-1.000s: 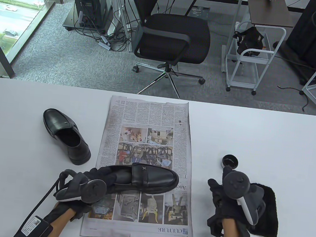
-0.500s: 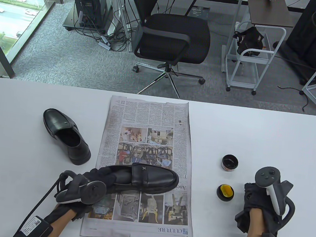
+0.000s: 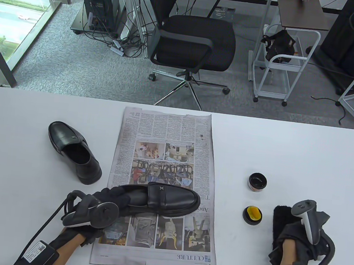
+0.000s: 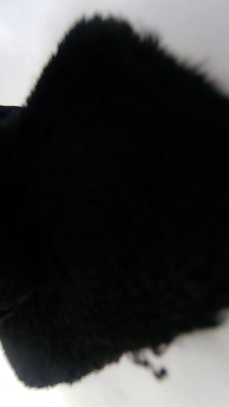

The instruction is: Dip and apply built-in sponge shoe polish on shoes

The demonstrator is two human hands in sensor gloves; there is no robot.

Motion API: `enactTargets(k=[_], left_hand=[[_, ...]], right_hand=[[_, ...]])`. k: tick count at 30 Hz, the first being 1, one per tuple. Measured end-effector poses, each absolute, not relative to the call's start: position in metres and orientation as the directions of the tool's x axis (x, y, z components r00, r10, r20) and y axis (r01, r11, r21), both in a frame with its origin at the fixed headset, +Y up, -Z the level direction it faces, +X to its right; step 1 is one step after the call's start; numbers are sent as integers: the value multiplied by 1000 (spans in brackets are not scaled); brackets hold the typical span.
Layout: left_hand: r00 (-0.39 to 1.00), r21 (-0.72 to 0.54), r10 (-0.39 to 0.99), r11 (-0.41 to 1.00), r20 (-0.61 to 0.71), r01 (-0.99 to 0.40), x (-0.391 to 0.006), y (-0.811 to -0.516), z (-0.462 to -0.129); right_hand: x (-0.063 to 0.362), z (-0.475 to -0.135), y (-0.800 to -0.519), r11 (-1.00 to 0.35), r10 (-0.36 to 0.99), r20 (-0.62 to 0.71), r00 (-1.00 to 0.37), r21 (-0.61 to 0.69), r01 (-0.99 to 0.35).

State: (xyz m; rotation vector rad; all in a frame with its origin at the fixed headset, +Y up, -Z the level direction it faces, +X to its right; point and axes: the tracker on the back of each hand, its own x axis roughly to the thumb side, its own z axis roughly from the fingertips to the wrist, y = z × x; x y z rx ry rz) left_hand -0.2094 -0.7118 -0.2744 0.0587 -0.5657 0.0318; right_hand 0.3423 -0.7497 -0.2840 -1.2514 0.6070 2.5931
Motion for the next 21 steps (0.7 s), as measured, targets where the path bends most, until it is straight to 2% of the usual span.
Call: enactTargets(k=[4, 8, 11, 13, 16, 19, 21], left_hand=[[845, 41, 24, 998, 535, -54, -210, -712, -274], [845, 38, 32, 997, 534, -61, -210, -712, -274], [844, 36, 41, 997, 535, -71, -210, -713, -274], [844, 33, 48, 996, 535, -77, -210, -713, -274], [843, 30, 50, 997, 536, -78, -211, -713, -274], [843, 29, 52, 996, 535, -79, -211, -713, -274], [843, 28, 52, 997, 535, -79, -211, -713, -274]], right_hand=[[340, -283, -749, -921, 55, -778, -626, 203, -334], [331, -281, -735, -946, 87, -747, -660, 146, -290], [315, -281, -701, -970, 104, -700, -707, 84, -227], [300, -280, -674, -980, 151, -653, -743, -2, -197], [268, -277, -635, -984, 179, -545, -819, -92, -154], [226, -274, -613, -978, 194, -409, -891, -153, -142], [201, -271, -608, -964, 249, -349, -903, -176, -198]])
